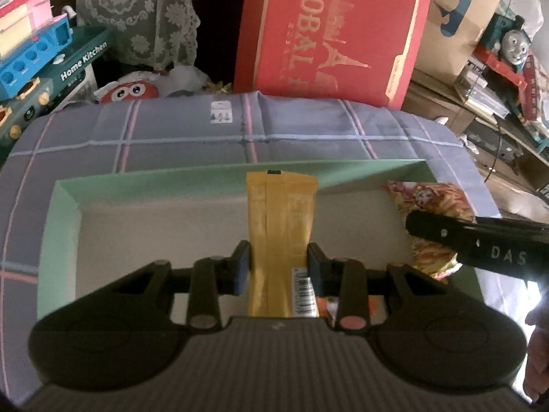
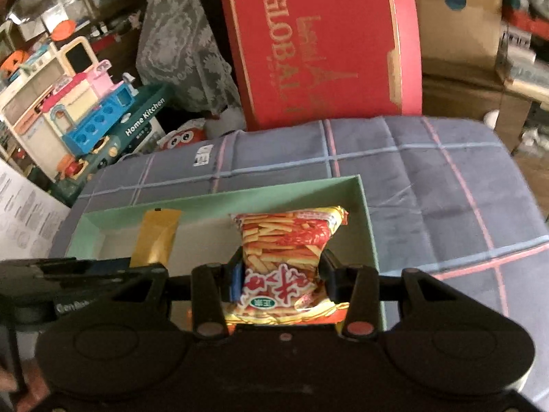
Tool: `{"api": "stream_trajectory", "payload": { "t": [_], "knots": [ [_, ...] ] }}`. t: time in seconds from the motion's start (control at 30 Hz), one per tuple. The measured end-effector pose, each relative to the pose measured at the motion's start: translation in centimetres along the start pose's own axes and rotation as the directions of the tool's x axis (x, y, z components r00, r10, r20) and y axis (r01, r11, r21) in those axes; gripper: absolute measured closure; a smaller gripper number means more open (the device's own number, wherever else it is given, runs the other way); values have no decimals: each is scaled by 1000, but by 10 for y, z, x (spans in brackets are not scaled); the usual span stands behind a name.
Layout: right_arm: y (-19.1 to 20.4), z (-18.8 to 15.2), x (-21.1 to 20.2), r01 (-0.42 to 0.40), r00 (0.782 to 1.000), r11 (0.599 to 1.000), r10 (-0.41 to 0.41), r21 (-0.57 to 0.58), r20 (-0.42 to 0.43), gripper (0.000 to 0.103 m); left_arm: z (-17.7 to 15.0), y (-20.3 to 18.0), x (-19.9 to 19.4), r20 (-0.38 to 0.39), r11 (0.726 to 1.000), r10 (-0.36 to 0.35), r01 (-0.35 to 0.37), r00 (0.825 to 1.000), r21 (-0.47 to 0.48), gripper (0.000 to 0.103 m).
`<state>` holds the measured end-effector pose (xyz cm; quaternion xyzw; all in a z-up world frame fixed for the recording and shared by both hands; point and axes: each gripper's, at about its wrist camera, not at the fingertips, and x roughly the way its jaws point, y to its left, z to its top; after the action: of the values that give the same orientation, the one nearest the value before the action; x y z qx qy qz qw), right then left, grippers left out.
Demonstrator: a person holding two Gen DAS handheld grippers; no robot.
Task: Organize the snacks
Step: 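Lift both snacks into the green tray and release them, then grasp the clear bread bag with the left tool while the right tool grasps the purple grape bag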
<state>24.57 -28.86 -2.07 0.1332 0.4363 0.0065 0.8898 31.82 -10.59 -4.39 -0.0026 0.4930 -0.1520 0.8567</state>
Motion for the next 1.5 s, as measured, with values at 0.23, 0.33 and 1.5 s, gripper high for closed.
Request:
{"api": "stream_trajectory", "payload": {
  "t": [0.23,0.33,1.5],
  "knots": [
    [4,6,26,-6,1000,1000,6,-9,1,13,3,-1,24,-8,999,30,-30,1000,18,46],
    [4,4,16,-15,999,1000,15,11,37,3,1,-2,25,14,998,58,-59,998,19,20],
    [42,-123,-139,-76,997,997,76,9,-2,0,-162,32,-138,13,998,41,-40,999,-50,0]
  ]
}}
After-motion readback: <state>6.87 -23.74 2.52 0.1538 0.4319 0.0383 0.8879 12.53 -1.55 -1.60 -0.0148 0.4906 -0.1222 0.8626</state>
